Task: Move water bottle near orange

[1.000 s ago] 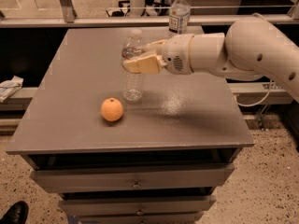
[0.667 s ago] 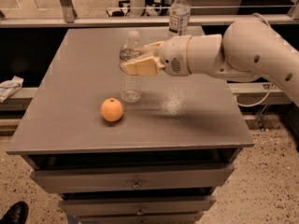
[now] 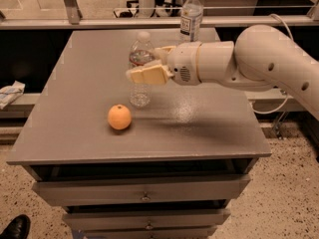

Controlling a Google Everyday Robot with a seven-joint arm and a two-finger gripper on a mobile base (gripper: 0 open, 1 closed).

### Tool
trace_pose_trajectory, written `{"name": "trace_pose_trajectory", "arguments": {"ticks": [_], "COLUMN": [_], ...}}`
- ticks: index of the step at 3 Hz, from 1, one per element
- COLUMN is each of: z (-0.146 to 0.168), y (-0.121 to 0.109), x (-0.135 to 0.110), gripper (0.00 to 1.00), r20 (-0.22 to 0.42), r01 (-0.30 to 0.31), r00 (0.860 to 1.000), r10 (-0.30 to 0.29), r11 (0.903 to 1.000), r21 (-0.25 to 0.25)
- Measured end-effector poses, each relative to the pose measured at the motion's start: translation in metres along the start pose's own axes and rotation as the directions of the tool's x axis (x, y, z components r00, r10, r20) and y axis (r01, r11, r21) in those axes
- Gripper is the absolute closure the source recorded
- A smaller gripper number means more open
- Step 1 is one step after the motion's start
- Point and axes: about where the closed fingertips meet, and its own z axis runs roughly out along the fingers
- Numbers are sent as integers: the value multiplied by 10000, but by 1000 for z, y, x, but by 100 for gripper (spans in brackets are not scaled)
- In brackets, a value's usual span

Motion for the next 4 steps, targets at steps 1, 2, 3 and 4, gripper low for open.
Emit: {"name": "trace_pose_trajectory", "arguments": {"ticks": [1,2,3,4], "z": [-1,-27,-77,-83], "y": [2,-6,-22,-23], "x": [3,15,35,37], "gripper": [0,0,0,0], "r20": [24,-187,-329,-351], "r01": [-58,111,282,298], "r00": [10000,9998,9991,9990], "r10": [58,-109,-265,-279], "r11": [10000,9999,9982,9979], "r21": [-23,90,521,569]}}
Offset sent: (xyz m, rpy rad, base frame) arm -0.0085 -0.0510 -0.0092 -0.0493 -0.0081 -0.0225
